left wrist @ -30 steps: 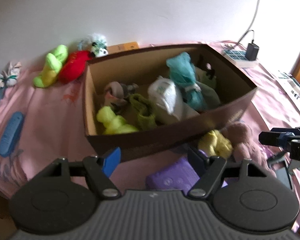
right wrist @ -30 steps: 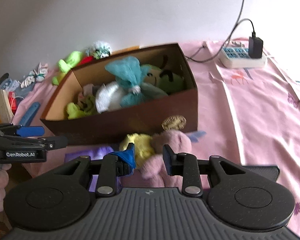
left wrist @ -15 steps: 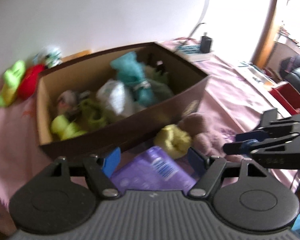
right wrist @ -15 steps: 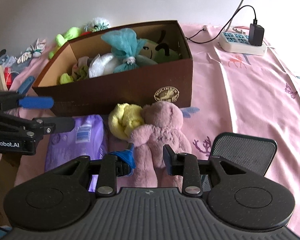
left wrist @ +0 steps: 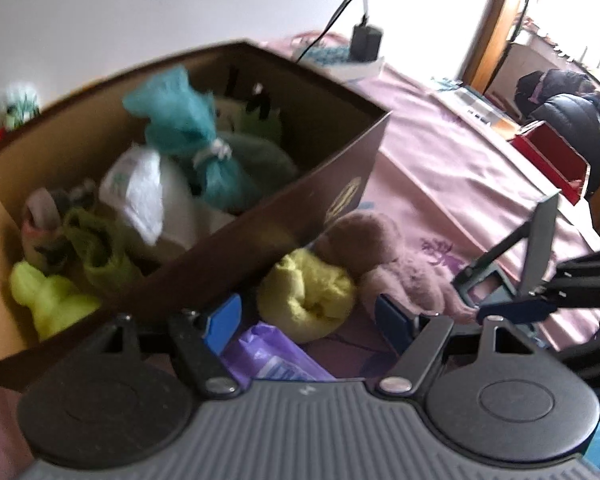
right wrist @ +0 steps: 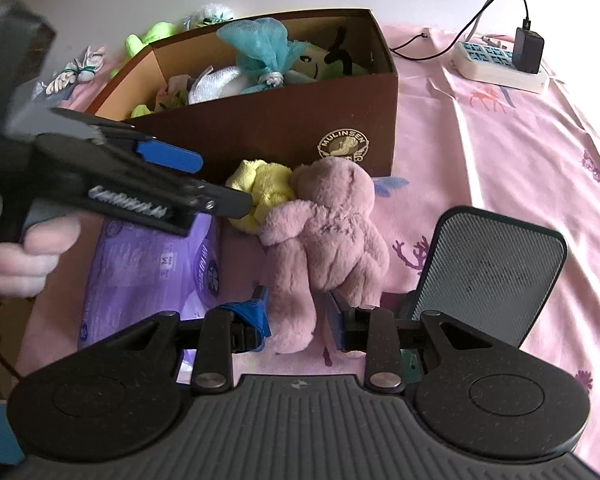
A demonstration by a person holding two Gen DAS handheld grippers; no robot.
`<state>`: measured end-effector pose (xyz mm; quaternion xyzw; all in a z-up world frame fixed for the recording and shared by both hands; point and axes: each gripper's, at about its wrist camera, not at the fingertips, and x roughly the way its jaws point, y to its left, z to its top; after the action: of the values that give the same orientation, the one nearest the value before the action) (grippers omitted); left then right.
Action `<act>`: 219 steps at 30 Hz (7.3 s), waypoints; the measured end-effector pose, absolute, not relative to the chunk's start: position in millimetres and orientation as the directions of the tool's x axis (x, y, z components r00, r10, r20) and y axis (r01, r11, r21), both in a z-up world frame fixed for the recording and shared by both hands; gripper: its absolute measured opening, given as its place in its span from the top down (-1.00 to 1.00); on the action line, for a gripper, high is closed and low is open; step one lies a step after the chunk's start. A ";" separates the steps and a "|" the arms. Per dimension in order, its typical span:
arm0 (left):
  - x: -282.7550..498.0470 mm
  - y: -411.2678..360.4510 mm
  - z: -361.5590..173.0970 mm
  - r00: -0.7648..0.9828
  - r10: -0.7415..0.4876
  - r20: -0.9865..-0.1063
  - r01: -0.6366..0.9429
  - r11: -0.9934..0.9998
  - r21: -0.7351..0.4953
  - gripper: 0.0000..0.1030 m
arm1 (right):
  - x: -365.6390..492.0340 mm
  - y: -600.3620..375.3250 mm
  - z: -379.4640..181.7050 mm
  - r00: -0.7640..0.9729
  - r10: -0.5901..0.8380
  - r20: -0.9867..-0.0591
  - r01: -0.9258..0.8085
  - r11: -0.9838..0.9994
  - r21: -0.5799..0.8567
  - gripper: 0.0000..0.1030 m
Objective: Organize soft objects
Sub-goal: 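Grasp the yellow towel with the left tool while the right tool grasps the pink teddy bear, then lift the yellow towel with the left tool while the right tool lifts the pink teddy bear, then lower the yellow towel into the box and open the left tool while the right tool releases the teddy, then withdraw both open tools back from the brown box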
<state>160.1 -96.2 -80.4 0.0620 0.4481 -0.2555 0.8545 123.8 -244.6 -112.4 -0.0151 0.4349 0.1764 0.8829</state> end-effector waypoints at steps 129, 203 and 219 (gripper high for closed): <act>211.3 -15.4 -47.4 0.753 -0.038 -0.657 0.085 0.996 0.040 0.66 | 263.0 -171.4 -62.1 0.816 0.328 -0.477 -0.377 0.926 -0.009 0.97; 114.8 -50.0 -22.4 0.611 0.162 -0.775 -0.064 0.986 0.155 -0.27 | 145.3 -188.2 -50.7 0.745 0.192 -0.639 -0.149 0.981 0.122 0.71; 115.9 -51.9 -25.5 0.549 0.242 -0.800 -0.194 0.968 0.160 -0.28 | 170.2 -186.7 -55.9 0.669 0.238 -0.705 -0.230 0.967 0.109 0.69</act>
<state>115.9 -51.9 -25.5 0.0264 0.4584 0.1237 0.8797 170.2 -186.7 -55.9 0.0053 0.3864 0.1279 0.9134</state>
